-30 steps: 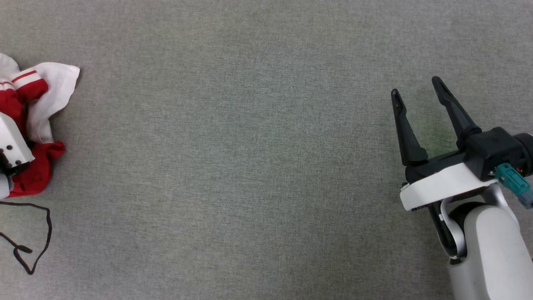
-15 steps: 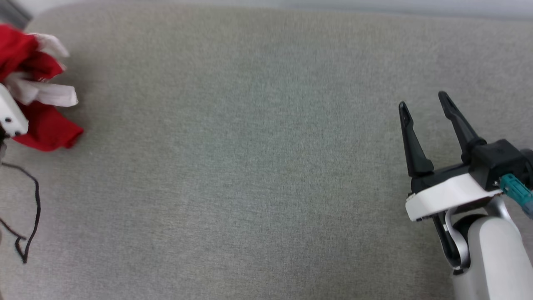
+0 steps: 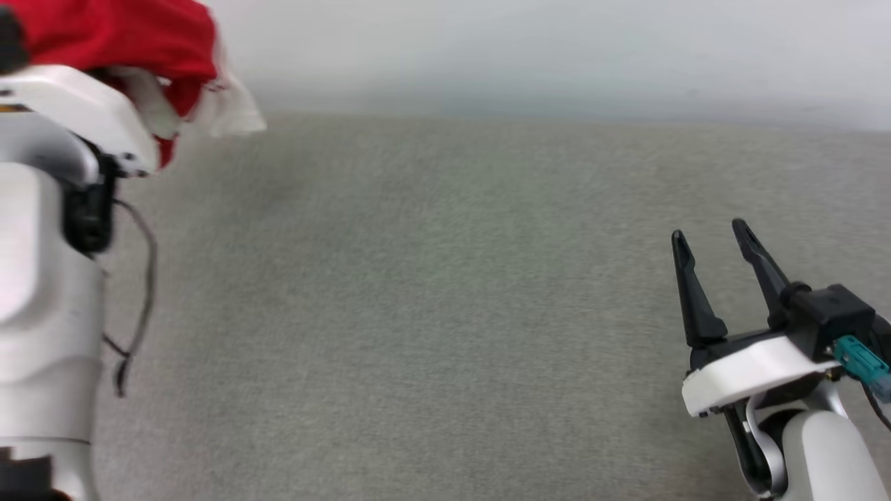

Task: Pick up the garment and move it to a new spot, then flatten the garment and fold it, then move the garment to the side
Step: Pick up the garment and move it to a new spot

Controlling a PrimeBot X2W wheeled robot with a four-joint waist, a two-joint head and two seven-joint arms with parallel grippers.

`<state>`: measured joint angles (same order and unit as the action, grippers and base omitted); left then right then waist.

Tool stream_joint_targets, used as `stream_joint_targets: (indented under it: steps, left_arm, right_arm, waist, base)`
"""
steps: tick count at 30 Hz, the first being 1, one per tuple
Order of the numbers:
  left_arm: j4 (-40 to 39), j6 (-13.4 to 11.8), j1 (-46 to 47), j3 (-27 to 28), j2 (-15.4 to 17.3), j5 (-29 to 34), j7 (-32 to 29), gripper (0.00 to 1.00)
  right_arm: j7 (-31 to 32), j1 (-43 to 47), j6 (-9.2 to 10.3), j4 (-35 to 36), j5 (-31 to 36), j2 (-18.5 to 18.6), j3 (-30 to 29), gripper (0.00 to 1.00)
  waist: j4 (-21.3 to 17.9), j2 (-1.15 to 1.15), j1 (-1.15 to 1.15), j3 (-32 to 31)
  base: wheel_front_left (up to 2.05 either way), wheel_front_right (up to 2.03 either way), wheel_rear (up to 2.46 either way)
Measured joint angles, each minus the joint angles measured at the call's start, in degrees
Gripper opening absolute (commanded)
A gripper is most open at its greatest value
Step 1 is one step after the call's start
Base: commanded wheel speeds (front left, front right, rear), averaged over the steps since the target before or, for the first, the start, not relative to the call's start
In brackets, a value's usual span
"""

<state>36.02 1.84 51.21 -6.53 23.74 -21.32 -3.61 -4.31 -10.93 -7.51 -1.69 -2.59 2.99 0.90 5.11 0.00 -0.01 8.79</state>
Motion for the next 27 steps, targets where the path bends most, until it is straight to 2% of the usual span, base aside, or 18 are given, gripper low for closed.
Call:
stream_joint_targets:
  steps: [10,16,25,26,27]
  left_arm:
    - [-8.57,1.96,-7.84,-7.20,-11.22,-1.51,1.26,0.00]
    - [-10.55,3.75,-14.28,-14.39,-18.19,-2.99,0.78,0.00]
    - [-8.72,2.99,-30.87,-22.52,-19.71,-3.14,-0.85,0.00]
    - [-8.69,2.88,-32.27,-22.85,-19.60,-3.13,-0.86,0.22]
    - [-8.70,2.63,-33.49,-23.08,-19.31,-3.12,-0.98,0.51]
  right_arm:
    - [1.35,3.19,0.00,1.09,-1.59,-0.02,-1.03,1.00]
    - [2.18,4.65,0.01,2.10,-2.16,-0.01,-1.36,1.00]
    - [1.78,4.93,0.00,2.05,-3.76,0.00,-0.99,1.00]
    - [1.72,4.94,0.01,1.92,-3.72,-0.02,-0.89,1.00]
    - [1.49,4.95,0.00,1.83,-4.11,-0.02,-0.83,1.00]
  waist:
    - [-7.06,0.00,0.00,-4.02]
    - [-11.18,0.00,-0.01,-4.70]
    - [-14.07,0.00,0.00,-2.09]
    - [-14.09,0.00,0.00,-1.88]
    - [-14.04,0.00,0.00,-1.71]
  base:
    - [0.00,0.00,0.00]
    - [0.00,0.00,0.00]
    - [0.00,0.00,0.00]
    - [0.00,0.00,0.00]
    - [0.00,0.00,0.00]
